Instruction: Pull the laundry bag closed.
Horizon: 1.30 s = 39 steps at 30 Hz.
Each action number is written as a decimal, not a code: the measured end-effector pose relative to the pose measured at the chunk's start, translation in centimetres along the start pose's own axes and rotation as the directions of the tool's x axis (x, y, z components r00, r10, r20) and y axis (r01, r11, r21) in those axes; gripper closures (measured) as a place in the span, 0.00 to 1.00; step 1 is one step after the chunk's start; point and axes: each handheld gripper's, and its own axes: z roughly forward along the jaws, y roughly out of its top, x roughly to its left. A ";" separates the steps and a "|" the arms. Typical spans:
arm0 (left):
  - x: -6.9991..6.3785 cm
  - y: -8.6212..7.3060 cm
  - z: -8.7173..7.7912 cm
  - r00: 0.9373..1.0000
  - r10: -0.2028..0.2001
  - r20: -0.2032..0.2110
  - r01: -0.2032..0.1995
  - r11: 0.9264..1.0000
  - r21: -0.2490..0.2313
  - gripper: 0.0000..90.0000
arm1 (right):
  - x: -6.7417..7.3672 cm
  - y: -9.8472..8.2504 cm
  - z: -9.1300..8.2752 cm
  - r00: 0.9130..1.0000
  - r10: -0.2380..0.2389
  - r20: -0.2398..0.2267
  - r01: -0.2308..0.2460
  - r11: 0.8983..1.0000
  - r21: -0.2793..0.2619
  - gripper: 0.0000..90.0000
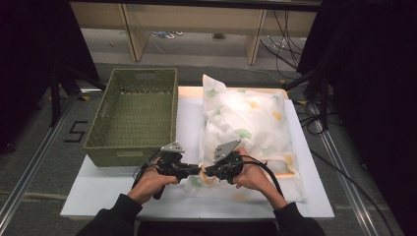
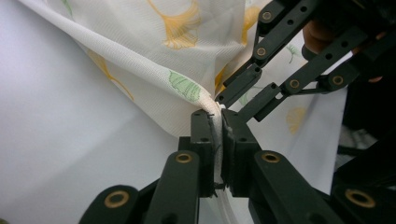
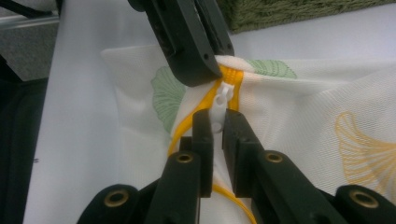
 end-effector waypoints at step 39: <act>-0.4 0.1 -0.2 0.997 0.071 -0.011 -0.071 0.997 -0.004 0.93 | -0.1 0.1 -1.2 1.000 0.028 0.012 -0.027 0.999 -0.036 1.00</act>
